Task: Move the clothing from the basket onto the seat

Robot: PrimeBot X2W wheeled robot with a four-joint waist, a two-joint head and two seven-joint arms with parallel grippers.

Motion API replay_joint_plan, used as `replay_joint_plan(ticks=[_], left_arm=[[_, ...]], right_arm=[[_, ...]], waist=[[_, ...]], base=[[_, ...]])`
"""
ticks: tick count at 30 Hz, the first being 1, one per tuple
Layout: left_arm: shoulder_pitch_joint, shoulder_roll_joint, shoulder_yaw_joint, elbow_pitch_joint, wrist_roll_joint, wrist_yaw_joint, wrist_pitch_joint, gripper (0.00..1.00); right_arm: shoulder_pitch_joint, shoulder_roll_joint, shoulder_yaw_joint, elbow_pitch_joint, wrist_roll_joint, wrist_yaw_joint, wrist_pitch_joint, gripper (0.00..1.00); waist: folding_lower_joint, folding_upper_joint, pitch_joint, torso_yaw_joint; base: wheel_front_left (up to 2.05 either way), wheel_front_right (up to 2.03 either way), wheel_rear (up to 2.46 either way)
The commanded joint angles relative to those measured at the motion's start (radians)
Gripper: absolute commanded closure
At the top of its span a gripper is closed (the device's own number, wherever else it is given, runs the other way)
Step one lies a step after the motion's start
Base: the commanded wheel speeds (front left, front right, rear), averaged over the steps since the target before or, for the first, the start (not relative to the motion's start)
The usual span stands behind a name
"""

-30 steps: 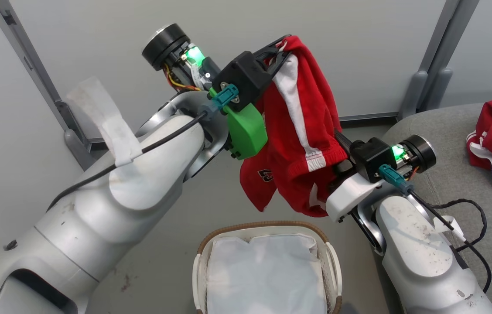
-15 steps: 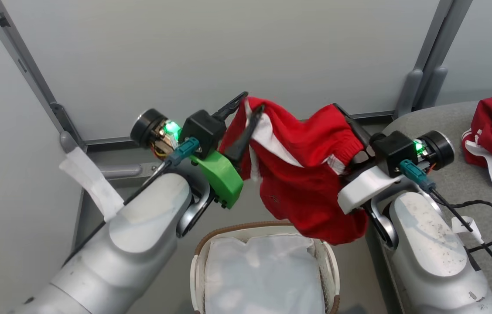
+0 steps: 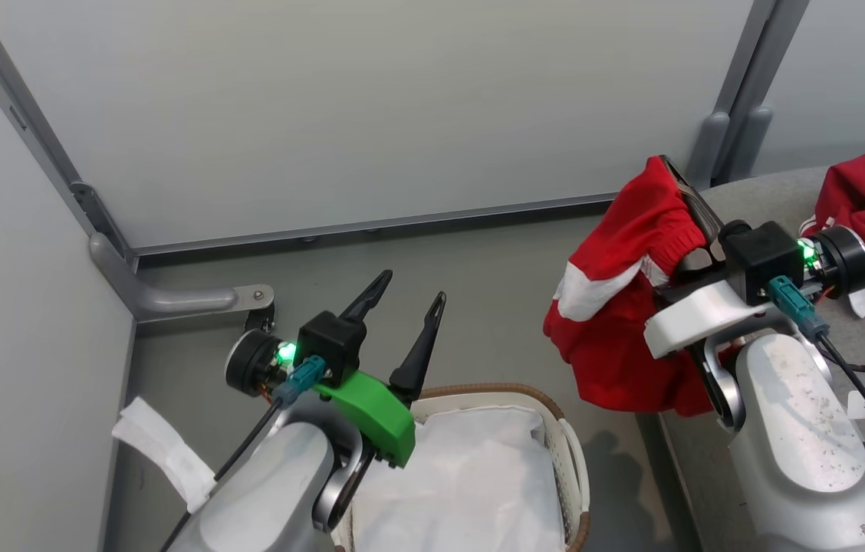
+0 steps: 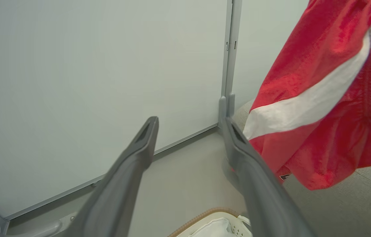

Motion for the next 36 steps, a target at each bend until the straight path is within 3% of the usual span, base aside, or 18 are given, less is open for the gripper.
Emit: replay_joint_plan(ticks=[1,14,18,19,26,36], left_arm=[[0.037,-0.003,0.024,-0.01,0.016,-0.004,-0.003,0.0],[0.182,-0.058,0.149,-0.028,0.149,-0.055,-0.002,0.0],[0.191,-0.074,0.161,-0.033,0.178,-0.068,-0.002,0.0],[0.184,-0.082,0.163,-0.036,0.194,-0.077,-0.002,0.0],[0.138,-0.089,0.153,-0.044,0.221,-0.092,-0.002,0.0],[0.081,-0.09,0.134,-0.054,0.242,-0.1,-0.002,0.0]], right_arm=[[0.016,-0.003,-0.012,-0.005,-0.012,-0.001,-0.005,1.0],[0.004,-0.006,-0.079,-0.013,-0.067,-0.001,-0.005,1.0],[-0.01,-0.028,-0.102,-0.02,-0.082,-0.001,-0.005,1.0],[-0.02,-0.05,-0.121,-0.023,-0.087,-0.001,-0.005,1.0],[-0.039,-0.083,-0.167,-0.034,-0.089,-0.001,-0.005,1.0],[-0.125,-0.138,-0.162,-0.01,-0.096,-0.001,-0.005,1.0]], waist=[[0.0,0.0,0.001,-0.006],[0.0,0.0,0.024,-0.1],[0.0,0.0,0.05,-0.158],[0.0,0.0,0.077,-0.207],[0.0,0.0,0.144,-0.297],[0.0,0.0,0.231,-0.327]], base=[[0.0,0.0,0.0],[0.0,0.0,0.0],[0.0,0.0,0.0],[0.0,0.0,0.0],[0.0,0.0,0.0],[0.0,0.0,0.0]])
